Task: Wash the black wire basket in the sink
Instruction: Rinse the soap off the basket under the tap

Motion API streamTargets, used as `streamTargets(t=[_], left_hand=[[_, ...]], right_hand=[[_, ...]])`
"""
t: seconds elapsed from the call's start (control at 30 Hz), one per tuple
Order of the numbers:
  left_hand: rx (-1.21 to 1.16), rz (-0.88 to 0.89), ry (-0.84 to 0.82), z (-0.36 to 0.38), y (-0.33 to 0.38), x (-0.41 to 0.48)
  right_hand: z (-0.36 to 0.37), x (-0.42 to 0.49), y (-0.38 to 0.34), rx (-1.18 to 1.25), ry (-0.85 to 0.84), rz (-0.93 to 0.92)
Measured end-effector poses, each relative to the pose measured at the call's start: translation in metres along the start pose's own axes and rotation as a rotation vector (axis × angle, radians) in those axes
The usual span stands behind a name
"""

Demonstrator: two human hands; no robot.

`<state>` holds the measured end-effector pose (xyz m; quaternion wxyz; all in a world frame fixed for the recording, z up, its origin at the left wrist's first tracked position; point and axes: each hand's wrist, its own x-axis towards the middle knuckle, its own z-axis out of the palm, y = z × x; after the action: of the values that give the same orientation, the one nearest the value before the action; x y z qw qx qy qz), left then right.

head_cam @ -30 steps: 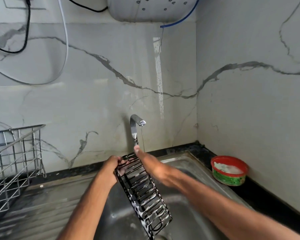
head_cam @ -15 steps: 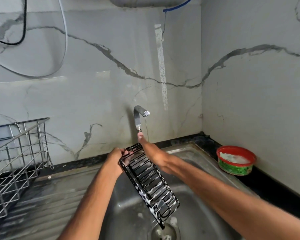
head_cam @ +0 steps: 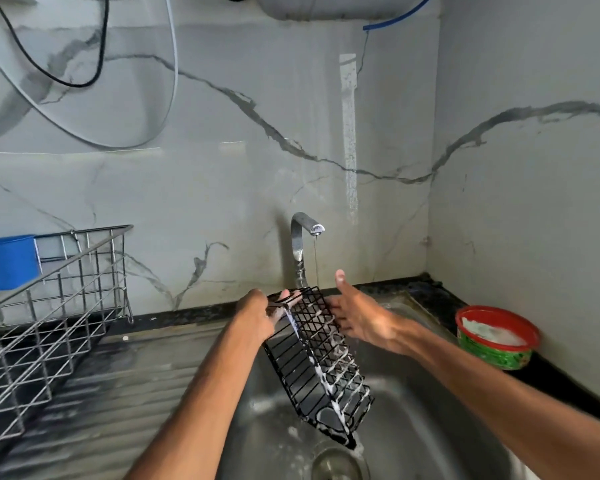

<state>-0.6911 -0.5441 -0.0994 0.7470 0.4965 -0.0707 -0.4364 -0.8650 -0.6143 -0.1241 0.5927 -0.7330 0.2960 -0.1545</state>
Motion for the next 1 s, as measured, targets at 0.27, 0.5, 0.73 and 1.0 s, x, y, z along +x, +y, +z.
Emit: streamTargets(t=[0.27, 0.5, 0.73, 1.0], left_hand=[[0.084, -0.032, -0.026, 0.0, -0.003, 0.005], [0.11, -0.01, 0.03, -0.006, -0.007, 0.021], [0.15, -0.004, 0.085, -0.004, -0.02, 0.047], [0.279, -0.205, 0.026, 0.008, -0.005, 0.045]], right_hand=[[-0.003, 0.045, -0.029, 0.06, -0.067, -0.029], [-0.001, 0.062, -0.012, 0.134, -0.089, -0.011], [-0.008, 0.067, -0.007, 0.227, -0.046, 0.038], [-0.01, 0.06, -0.042, 0.278, 0.058, 0.193]])
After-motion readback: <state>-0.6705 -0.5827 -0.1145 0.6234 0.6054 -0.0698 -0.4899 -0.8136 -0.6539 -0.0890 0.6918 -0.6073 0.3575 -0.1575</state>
